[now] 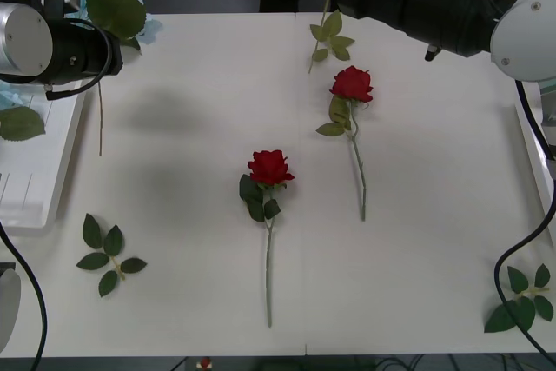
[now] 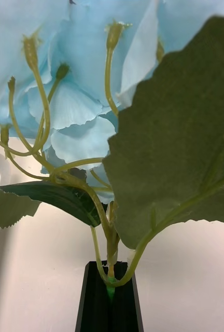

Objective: Place the red flowers into the right box and the blue flowers into the left box. If a person shows an open palm, hand one flower to the person first, then continue sorting.

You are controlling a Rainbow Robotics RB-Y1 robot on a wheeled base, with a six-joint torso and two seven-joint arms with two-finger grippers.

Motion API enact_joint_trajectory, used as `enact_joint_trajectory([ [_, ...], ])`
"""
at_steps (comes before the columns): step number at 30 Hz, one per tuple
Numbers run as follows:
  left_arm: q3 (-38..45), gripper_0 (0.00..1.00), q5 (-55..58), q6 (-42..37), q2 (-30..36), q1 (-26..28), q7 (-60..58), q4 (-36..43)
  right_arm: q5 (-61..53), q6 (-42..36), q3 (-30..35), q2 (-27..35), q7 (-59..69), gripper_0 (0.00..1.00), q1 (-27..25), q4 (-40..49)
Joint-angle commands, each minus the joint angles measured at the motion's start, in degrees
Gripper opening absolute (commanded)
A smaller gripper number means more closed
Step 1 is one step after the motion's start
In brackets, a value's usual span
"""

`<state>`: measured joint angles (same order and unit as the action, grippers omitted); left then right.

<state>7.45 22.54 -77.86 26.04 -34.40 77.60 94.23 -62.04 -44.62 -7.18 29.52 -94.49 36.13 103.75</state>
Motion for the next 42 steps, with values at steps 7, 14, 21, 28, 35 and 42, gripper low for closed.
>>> enact_joint_trajectory([
  [7,0.29,0.00,0.22,-0.19,0.41,-0.31,0.89,2.01,-1.42,10.25,0.85,-3.51,-11.68,0.00,7.02,-4.70],
  [14,0.38,0.00,0.22,-0.19,0.41,-0.31,0.89,2.01,-2.91,14.82,0.85,-6.50,-19.42,0.00,10.63,-8.13],
  [21,0.29,0.00,0.22,-0.19,0.41,-0.31,0.89,2.01,-4.05,17.37,0.85,-7.81,-25.13,0.00,11.77,-8.21],
  [28,0.29,0.00,0.13,-0.19,0.41,-0.31,0.89,2.01,-3.97,18.16,0.24,-8.61,-30.32,0.00,13.61,-9.80],
  [35,0.38,0.00,0.22,-0.19,0.41,-0.31,0.89,2.01,-5.20,23.87,-3.72,-8.61,-32.16,0.00,15.46,-13.22],
  [42,0.38,0.00,0.13,-0.19,0.41,-0.31,0.89,2.01,-5.20,24.14,-4.16,-8.61,-32.60,0.00,15.46,-13.31],
])
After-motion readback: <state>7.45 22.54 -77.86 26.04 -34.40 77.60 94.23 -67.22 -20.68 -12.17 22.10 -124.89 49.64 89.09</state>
